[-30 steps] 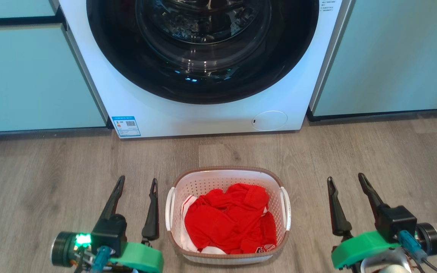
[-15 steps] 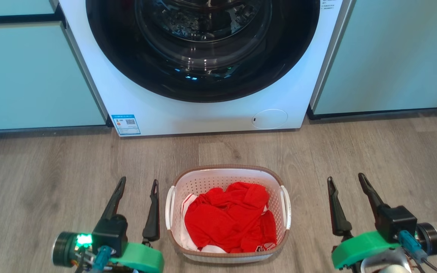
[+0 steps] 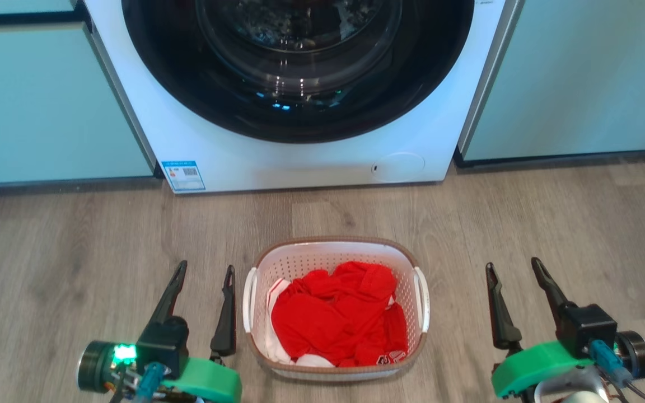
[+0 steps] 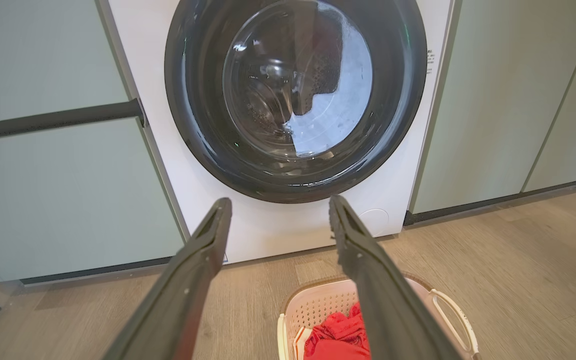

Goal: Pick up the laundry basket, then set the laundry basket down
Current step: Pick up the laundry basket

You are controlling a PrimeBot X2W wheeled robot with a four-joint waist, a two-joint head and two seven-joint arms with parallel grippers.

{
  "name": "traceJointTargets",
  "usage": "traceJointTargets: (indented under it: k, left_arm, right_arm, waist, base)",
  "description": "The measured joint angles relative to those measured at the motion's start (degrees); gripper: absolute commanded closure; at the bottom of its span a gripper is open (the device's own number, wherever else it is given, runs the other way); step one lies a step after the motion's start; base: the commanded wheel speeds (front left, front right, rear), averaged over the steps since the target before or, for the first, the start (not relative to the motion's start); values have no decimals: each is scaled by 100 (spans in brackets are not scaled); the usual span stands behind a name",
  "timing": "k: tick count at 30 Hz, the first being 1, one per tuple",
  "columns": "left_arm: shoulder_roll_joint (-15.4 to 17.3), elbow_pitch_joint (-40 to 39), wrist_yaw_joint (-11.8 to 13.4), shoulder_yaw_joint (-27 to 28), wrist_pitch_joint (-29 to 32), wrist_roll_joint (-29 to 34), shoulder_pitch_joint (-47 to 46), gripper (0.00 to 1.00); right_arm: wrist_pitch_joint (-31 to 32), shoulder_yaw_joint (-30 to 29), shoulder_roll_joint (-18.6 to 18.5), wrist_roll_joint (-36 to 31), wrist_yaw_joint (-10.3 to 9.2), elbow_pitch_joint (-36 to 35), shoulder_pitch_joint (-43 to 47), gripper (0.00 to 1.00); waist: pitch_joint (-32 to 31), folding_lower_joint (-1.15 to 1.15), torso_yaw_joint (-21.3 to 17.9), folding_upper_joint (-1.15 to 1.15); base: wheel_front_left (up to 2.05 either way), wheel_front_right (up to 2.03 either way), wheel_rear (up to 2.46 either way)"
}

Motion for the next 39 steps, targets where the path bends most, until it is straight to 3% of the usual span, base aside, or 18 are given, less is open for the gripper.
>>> traceJointTargets:
  k: [11, 26, 39]
  left_arm:
    - [-93, 569, -287, 318, -9, -281, -773, 0]
    - [-187, 2501, -545, 466, -23, -520, -2827, 0]
    - [-253, 3744, -560, -204, -23, -1054, -4062, 0]
  right_arm:
    - [0, -92, -5, 85, 0, 594, -829, 0]
    - [-1, -502, -37, 208, 0, 1660, -2658, 0]
    - [-1, -539, -62, 360, 0, 2795, -3609, 0]
  waist:
    - [796, 2, 33, 0]
    - [2604, 2, 171, 0]
    - [4085, 1, 348, 0]
  base:
    - [0, 0, 0]
    - [0, 0, 0]
    - [0, 0, 0]
